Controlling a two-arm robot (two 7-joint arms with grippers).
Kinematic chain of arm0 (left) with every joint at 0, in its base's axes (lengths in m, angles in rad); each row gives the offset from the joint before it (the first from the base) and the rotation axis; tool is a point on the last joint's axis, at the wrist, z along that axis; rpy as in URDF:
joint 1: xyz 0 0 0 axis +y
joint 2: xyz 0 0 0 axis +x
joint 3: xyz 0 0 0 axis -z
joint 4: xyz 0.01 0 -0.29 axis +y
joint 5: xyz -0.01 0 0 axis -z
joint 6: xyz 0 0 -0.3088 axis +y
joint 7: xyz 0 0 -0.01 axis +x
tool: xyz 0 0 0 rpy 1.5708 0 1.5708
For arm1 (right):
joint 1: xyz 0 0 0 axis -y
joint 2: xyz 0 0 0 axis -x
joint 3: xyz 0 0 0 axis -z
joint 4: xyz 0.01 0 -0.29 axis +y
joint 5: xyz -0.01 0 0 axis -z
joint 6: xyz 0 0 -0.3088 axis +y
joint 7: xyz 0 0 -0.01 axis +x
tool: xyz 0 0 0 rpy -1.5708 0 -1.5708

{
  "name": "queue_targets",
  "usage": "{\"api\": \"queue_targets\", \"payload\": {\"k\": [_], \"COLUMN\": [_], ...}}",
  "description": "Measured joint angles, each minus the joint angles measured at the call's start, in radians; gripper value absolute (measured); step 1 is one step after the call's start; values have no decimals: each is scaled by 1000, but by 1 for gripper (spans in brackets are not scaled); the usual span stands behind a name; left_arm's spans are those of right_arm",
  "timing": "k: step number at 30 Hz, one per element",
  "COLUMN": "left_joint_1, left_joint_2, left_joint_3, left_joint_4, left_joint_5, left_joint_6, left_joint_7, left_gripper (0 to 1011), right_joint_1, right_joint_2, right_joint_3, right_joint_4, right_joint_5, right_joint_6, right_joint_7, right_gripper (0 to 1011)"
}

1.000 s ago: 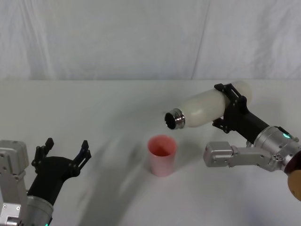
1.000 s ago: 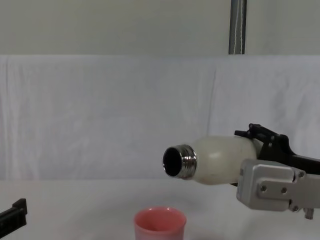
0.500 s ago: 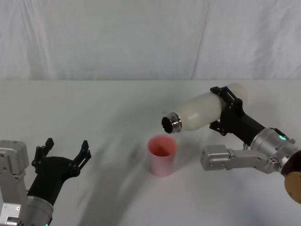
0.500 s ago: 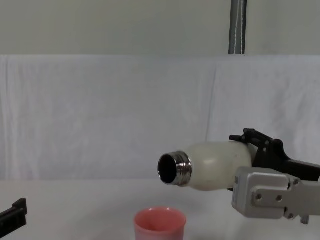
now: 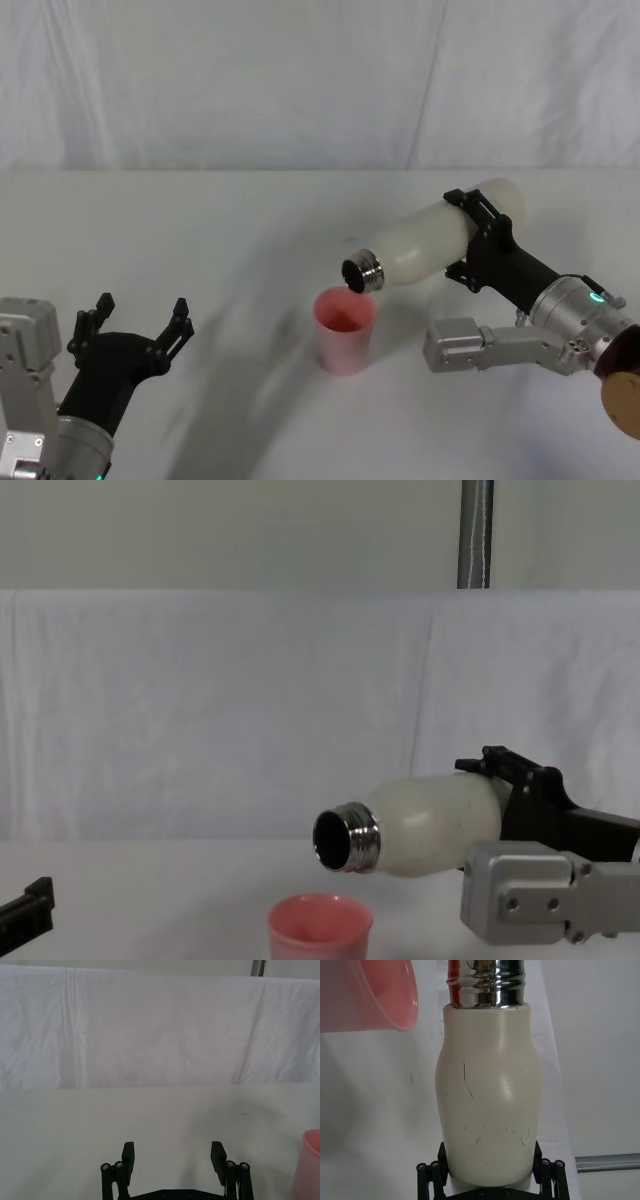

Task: Grasp the thermos with one hand and pour water into the cup lid.

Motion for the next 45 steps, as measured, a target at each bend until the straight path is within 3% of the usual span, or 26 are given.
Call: {"api": "queue_targets", "payload": {"k": [13, 45], "left_joint_1": [0, 0], "left_joint_2": [0, 0], "left_joint_3": [0, 0], "left_joint_4": [0, 0], "left_joint_5": [0, 0], "left_joint_6": [0, 0], "left_joint_7": [0, 0], "left_gripper": [1001, 1001], "right_joint_1": [11, 19], "right_joint_2": [3, 1], "right_joint_3": [-20, -17], "right_joint_4": [11, 25], "right_joint_5": [-27, -11], "right_joint_6": [7, 5], "right_joint_7": [-14, -12], "right_gripper": [959, 959]}}
